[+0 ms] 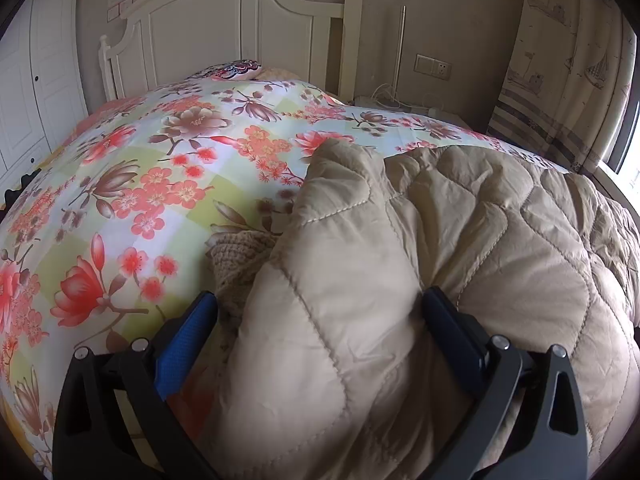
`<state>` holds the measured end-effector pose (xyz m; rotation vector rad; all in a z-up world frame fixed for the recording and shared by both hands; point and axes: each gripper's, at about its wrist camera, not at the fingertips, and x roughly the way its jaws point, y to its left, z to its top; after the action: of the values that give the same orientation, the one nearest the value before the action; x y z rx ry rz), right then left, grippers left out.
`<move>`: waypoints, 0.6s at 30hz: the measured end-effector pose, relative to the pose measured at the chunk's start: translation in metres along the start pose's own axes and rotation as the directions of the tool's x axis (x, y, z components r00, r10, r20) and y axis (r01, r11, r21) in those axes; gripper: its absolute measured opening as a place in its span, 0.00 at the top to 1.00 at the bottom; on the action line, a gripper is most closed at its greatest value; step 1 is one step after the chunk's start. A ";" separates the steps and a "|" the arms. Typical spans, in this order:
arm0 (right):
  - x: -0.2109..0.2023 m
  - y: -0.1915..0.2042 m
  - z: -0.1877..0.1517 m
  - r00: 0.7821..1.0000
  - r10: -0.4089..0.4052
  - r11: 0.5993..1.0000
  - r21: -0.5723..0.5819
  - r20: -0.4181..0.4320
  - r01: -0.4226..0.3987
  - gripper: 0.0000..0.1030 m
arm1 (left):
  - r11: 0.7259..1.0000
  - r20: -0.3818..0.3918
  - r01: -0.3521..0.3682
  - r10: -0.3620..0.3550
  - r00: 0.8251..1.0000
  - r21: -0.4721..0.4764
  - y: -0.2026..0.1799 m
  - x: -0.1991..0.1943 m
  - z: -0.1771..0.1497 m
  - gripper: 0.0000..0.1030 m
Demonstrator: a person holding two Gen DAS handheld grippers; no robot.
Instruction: Fold large clothes
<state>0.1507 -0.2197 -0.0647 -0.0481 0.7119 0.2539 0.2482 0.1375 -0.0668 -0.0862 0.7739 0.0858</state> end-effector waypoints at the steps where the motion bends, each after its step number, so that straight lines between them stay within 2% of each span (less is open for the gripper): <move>1: -0.005 -0.002 0.002 1.000 -0.006 1.000 0.006 -0.002 0.006 0.04 | 1.000 0.001 -0.001 0.001 1.000 0.001 0.000 0.000 0.000 0.02; 4: -0.029 -0.018 0.012 0.998 -0.032 0.996 0.085 0.047 0.028 0.05 | 1.000 0.002 -0.001 0.001 1.000 0.000 0.000 0.000 0.000 0.02; 7: -0.040 -0.030 0.024 0.992 -0.082 0.992 0.101 0.091 0.073 0.05 | 1.000 0.005 -0.009 0.009 1.000 0.005 0.000 0.000 0.000 0.02; 9: -0.029 -0.039 0.027 0.989 -0.132 0.987 0.103 0.059 0.126 0.05 | 1.000 0.005 -0.008 0.008 1.000 0.004 0.000 0.000 0.000 0.02; 11: -0.001 -0.057 0.018 0.988 -0.152 0.979 0.129 -0.040 0.156 0.04 | 1.000 0.005 -0.006 0.006 1.000 0.003 0.000 0.000 0.000 0.02; 12: 0.008 -0.065 0.011 0.992 -0.117 0.980 0.157 -0.054 0.125 0.04 | 1.000 0.005 -0.005 0.005 1.000 0.004 0.000 0.000 0.000 0.02; 13: 0.010 -0.072 0.006 0.997 -0.074 0.978 0.194 -0.030 0.079 0.04 | 1.000 0.005 -0.004 0.004 1.000 0.003 -0.001 0.000 0.000 0.02; 14: 0.009 -0.074 0.005 0.998 -0.063 0.976 0.206 -0.022 0.066 0.04 | 1.000 0.005 -0.004 0.004 1.000 0.003 0.000 0.000 0.000 0.02; 18: 0.002 -0.070 0.014 0.993 -0.101 0.975 0.190 -0.060 0.111 0.05 | 1.000 -0.007 -0.011 0.011 1.000 -0.001 0.000 -0.001 0.001 0.02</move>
<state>0.1781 -0.2851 -0.0581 0.0930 0.7780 0.0802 0.2481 0.1376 -0.0658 -0.0831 0.7809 0.0962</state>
